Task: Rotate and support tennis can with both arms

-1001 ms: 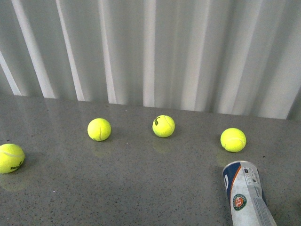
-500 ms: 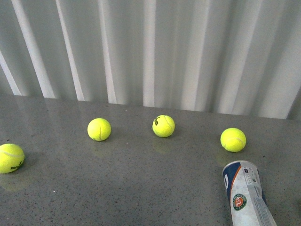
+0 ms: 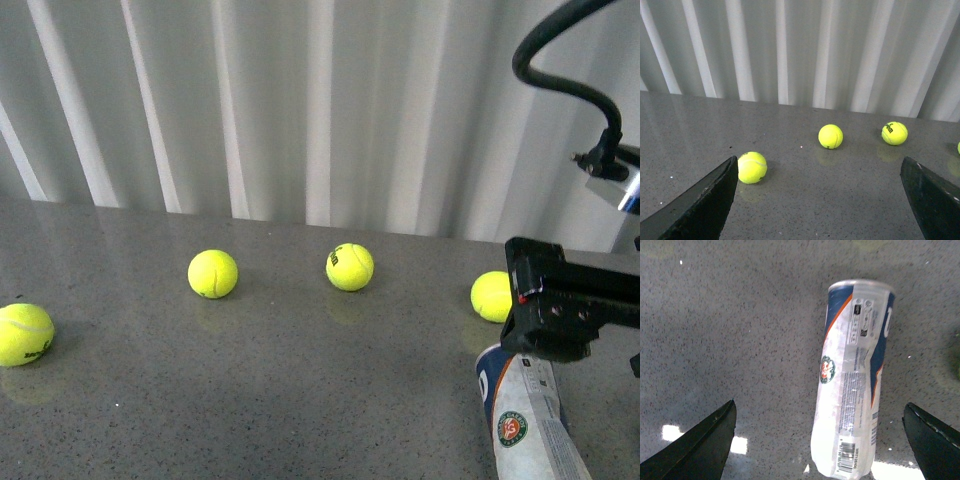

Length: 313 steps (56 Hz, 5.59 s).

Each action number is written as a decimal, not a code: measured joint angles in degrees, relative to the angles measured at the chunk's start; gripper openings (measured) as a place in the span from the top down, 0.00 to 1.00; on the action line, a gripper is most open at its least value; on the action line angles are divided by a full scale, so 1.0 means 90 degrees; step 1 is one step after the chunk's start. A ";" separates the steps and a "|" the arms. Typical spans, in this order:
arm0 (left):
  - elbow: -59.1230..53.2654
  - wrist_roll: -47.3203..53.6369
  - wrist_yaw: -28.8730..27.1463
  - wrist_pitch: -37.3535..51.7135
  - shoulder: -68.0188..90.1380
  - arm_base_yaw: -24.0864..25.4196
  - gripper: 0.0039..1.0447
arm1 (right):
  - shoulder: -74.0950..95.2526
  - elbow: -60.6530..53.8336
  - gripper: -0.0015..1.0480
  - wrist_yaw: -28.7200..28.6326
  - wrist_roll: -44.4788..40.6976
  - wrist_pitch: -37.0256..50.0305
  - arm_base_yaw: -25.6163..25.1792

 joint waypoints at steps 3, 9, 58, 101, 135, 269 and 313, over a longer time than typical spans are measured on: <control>0.0000 0.0000 0.0002 0.0000 0.0000 0.0000 0.06 | 0.0044 -0.0121 0.07 -0.0070 0.0000 0.0100 -0.0039; 0.0000 0.0000 0.0002 0.0000 0.0000 0.0000 0.06 | 0.0143 -0.0347 0.07 -0.0255 0.0083 0.0328 -0.0216; 0.0000 0.0000 0.0002 0.0000 0.0000 0.0000 0.06 | 0.1904 -0.0401 0.07 -0.0284 0.0107 0.1440 -0.0726; 0.0000 0.0000 0.0002 0.0000 0.0000 0.0000 0.06 | 0.2664 -0.0699 0.07 0.0100 -0.0146 0.2416 -0.0692; 0.0000 0.0000 0.0002 0.0000 0.0000 0.0000 0.06 | 0.2567 -0.0741 0.62 0.0423 -0.0364 0.2467 -0.0690; 0.0000 0.0000 0.0002 0.0000 0.0000 0.0000 0.06 | 0.3611 0.0146 0.89 0.0712 -1.0176 0.5819 0.1467; 0.0000 0.0000 0.0002 0.0000 0.0000 0.0000 0.06 | 0.4872 0.1751 0.89 0.1248 -0.9435 0.4777 0.2147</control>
